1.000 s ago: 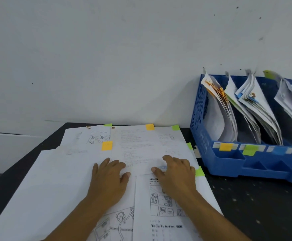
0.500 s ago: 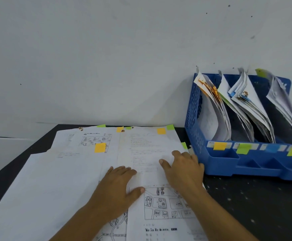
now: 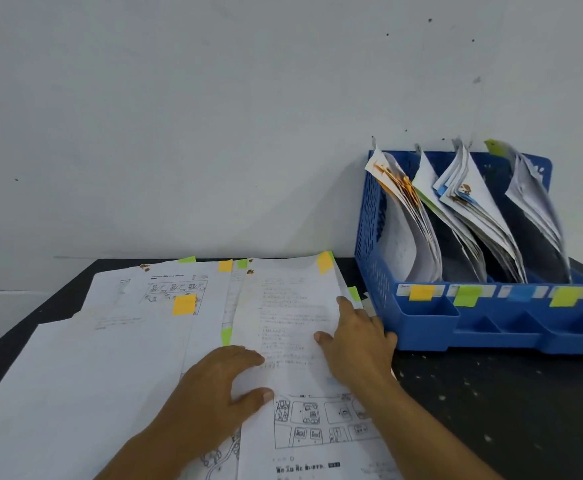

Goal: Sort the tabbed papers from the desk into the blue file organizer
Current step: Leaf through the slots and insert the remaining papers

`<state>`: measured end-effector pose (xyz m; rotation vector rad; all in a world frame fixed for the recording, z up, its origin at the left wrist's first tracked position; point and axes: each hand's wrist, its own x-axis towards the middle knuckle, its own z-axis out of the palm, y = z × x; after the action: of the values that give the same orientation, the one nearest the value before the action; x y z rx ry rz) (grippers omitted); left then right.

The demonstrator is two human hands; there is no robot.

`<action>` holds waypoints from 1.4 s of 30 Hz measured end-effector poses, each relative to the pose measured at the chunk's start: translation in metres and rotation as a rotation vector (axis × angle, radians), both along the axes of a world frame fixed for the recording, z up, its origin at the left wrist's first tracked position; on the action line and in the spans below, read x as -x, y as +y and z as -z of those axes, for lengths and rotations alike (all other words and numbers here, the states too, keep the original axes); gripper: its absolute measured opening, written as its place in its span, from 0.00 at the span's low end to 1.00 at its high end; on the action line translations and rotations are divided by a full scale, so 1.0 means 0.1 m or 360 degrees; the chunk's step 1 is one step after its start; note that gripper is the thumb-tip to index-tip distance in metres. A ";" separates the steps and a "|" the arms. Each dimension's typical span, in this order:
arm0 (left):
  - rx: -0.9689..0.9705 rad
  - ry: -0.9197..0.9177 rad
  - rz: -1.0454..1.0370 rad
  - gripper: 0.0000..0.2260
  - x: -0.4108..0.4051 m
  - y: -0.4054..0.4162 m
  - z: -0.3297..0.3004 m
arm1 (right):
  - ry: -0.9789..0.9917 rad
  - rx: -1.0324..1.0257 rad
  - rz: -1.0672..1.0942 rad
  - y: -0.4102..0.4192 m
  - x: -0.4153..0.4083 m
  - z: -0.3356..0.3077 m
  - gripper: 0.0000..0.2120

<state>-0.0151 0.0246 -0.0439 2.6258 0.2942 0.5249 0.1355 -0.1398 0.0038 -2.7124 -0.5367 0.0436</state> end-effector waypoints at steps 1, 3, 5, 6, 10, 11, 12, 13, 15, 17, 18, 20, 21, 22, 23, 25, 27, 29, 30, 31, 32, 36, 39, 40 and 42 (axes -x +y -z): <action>0.0012 -0.0003 0.0000 0.36 0.00 0.00 0.00 | -0.0002 -0.0088 0.0014 0.00 -0.01 -0.01 0.33; 0.0039 -0.0003 -0.0006 0.35 0.00 0.00 -0.01 | 0.0035 -0.0313 0.0042 0.01 -0.05 -0.01 0.33; 0.0065 -0.0005 -0.0007 0.34 0.00 0.00 -0.01 | 0.0141 -0.0556 0.0084 0.00 -0.09 -0.01 0.33; 0.0073 -0.0007 -0.0005 0.33 0.00 -0.01 -0.01 | 0.0205 -0.0647 0.0113 -0.01 -0.11 -0.01 0.31; 0.0126 0.0037 -0.0017 0.31 0.02 -0.03 -0.06 | 0.0224 -0.0816 0.0136 -0.04 -0.18 -0.03 0.12; 0.0161 0.0049 -0.0022 0.32 0.03 -0.04 -0.09 | 0.0211 -0.0871 0.0134 -0.05 -0.19 -0.05 0.10; 0.0212 0.0062 -0.0020 0.32 0.04 -0.04 -0.10 | 0.0210 -0.0957 0.0134 -0.06 -0.21 -0.08 0.09; 0.0272 0.0086 -0.0023 0.30 0.04 -0.05 -0.14 | 0.0217 -0.1074 0.0123 -0.07 -0.22 -0.12 0.08; 0.0398 0.0095 -0.0043 0.23 0.01 -0.08 -0.21 | 0.0250 -0.1329 0.0078 -0.10 -0.21 -0.22 0.08; 0.0518 0.0104 -0.0058 0.21 -0.03 -0.09 -0.29 | 0.0319 -0.1533 0.0000 -0.12 -0.20 -0.31 0.10; 0.0567 0.0093 -0.0047 0.22 -0.07 -0.11 -0.35 | 0.0354 -0.1595 -0.0037 -0.12 -0.19 -0.35 0.09; 0.0725 0.0041 -0.0043 0.24 -0.16 -0.18 -0.51 | 0.0396 -0.1639 -0.0104 -0.12 -0.16 -0.41 0.07; 0.0836 -0.0016 -0.0048 0.25 -0.21 -0.24 -0.60 | 0.0400 -0.1628 -0.0138 -0.12 -0.14 -0.44 0.07; 0.0945 -0.0073 -0.0062 0.26 -0.28 -0.30 -0.70 | 0.0393 -0.1600 -0.0182 -0.13 -0.11 -0.47 0.08; 0.1042 -0.0139 -0.0067 0.27 -0.35 -0.37 -0.80 | 0.0385 -0.1563 -0.0243 -0.14 -0.06 -0.50 0.09; 0.1219 -0.0236 -0.0030 0.29 -0.49 -0.50 -0.97 | 0.0409 -0.1502 -0.0388 -0.15 0.03 -0.57 0.09; 0.1392 -0.0328 -0.0021 0.39 -0.59 -0.59 -1.08 | 0.0444 -0.1460 -0.0513 -0.18 0.10 -0.62 0.08; 0.1579 -0.0450 -0.0079 0.38 -0.67 -0.65 -1.12 | 0.0443 -0.1426 -0.0579 -0.21 0.12 -0.66 0.08; 0.1631 -0.0503 -0.0085 0.33 -0.71 -0.68 -1.14 | 0.0440 -0.1409 -0.0599 -0.23 0.11 -0.67 0.09; 0.1643 -0.0544 -0.0076 0.27 -0.74 -0.72 -1.16 | 0.0445 -0.1390 -0.0625 -0.24 0.10 -0.67 0.09; 0.1626 -0.0571 -0.0069 0.22 -0.76 -0.75 -1.17 | 0.0449 -0.1366 -0.0650 -0.26 0.09 -0.69 0.09; 0.1530 -0.0635 -0.0162 0.16 -0.84 -0.80 -1.19 | 0.0413 -0.1232 -0.0724 -0.25 0.11 -0.69 0.09; 0.1581 -0.0689 -0.0342 0.12 -0.86 -0.78 -1.22 | 0.0386 -0.0999 -0.0832 -0.27 0.14 -0.73 0.11; 0.1618 -0.0712 -0.0360 0.11 -0.86 -0.77 -1.23 | 0.0378 -0.0989 -0.0821 -0.30 0.12 -0.77 0.14; 0.1645 -0.0737 -0.0347 0.09 -0.85 -0.74 -1.24 | 0.0272 -0.1220 -0.0580 -0.39 0.03 -0.87 0.16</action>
<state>0.0694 -0.0499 0.0806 1.4413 0.5251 0.7671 0.1325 -0.1787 0.0909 -1.8302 -0.7925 0.1335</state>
